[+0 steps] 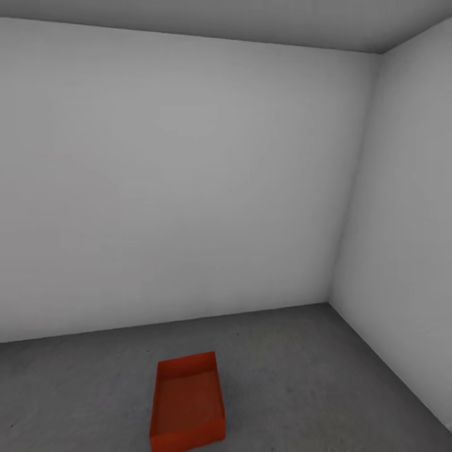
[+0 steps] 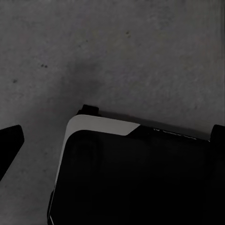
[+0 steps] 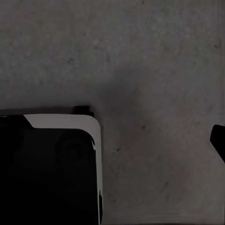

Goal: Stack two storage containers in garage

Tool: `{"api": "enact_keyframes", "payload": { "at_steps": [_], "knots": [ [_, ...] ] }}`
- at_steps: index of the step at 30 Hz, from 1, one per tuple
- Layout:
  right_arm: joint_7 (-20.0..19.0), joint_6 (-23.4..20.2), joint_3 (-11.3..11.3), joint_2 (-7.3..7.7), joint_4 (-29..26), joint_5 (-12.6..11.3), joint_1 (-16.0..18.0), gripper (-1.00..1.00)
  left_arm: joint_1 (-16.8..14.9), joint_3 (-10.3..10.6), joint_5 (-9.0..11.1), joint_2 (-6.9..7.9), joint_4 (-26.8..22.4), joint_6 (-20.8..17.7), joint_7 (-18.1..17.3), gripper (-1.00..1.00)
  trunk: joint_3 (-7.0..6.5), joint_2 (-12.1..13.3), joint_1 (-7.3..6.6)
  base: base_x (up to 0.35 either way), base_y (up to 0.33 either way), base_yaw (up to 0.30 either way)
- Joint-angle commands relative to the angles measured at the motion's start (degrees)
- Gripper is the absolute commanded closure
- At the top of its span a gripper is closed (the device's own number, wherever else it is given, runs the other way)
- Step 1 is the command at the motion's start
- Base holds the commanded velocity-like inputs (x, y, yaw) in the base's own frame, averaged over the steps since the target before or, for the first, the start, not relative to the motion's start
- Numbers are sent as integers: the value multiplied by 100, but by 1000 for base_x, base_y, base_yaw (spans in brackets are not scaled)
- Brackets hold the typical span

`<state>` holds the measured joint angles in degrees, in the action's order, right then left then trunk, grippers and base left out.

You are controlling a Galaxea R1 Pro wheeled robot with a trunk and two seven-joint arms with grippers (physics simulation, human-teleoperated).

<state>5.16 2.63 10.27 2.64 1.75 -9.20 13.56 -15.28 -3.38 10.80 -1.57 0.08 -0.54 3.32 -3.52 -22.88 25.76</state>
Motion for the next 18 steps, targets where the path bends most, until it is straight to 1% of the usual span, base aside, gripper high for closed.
{"api": "enact_keyframes", "payload": {
  "at_steps": [1, 9, 18],
  "knots": [
    [3, 26, 49, -8, 19, -57, 7, -100, -1, -31, 18, -1, 1, 6, 21, -100, -1, -4, 2, 0, 0, -281],
    [-4, 10, 54, -39, 20, -42, 7, -100, -1, -31, 18, -1, 1, 27, 36, -100, -25, -4, 2, 0, 0, -283],
    [-6, 17, 63, -21, 19, -3, 7, -100, -1, -31, 27, 17, 1, 36, 45, -100, -36, -4, 2, 0, 0, -287]
  ]
}}
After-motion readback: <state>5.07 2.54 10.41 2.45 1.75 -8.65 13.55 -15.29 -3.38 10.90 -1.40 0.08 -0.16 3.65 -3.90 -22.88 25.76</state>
